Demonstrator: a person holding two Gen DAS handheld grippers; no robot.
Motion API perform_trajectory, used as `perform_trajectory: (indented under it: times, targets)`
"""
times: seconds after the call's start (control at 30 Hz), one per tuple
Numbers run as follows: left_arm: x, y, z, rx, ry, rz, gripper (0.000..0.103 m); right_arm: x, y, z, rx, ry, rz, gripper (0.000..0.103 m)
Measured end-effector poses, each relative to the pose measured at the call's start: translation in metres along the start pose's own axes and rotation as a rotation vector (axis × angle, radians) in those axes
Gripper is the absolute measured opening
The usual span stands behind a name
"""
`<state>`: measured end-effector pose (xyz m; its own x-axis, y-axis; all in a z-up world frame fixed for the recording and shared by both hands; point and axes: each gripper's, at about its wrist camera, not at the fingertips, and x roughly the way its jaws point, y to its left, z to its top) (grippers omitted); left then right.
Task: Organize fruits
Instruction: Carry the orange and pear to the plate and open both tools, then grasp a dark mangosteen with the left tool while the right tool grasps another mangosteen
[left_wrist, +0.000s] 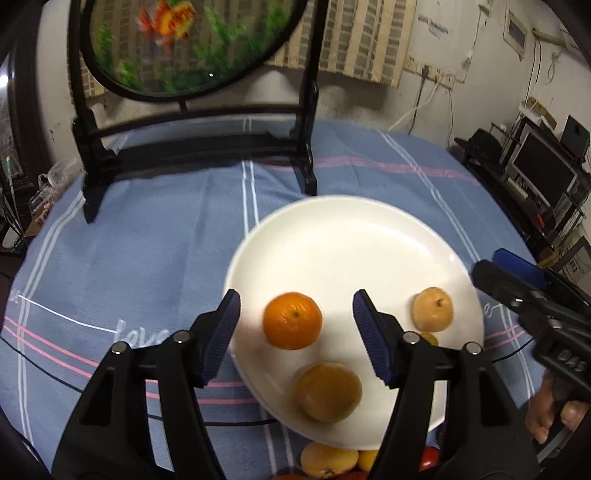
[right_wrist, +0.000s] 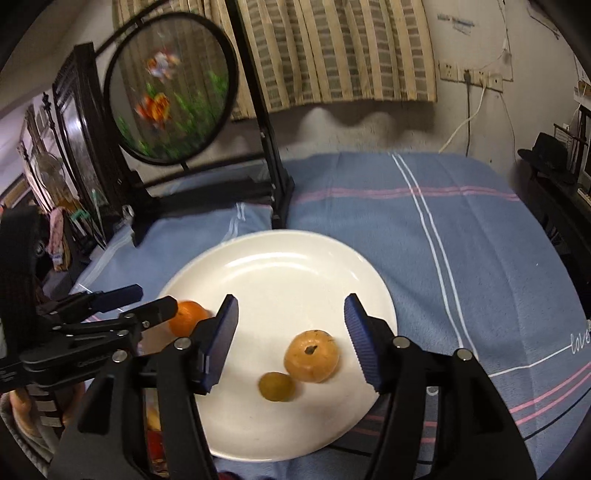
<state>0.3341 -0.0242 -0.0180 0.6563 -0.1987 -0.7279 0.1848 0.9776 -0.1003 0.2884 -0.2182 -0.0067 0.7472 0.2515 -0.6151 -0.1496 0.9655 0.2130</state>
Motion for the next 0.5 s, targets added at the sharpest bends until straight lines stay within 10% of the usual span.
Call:
perform_trajectory:
  times: [0.5]
  targets:
    - [-0.077, 0.041, -0.092, -0.010, -0.043, 0.064, 0.071, -0.088, 0.017, -0.069, -0.016, -0.086, 0.035, 0.063]
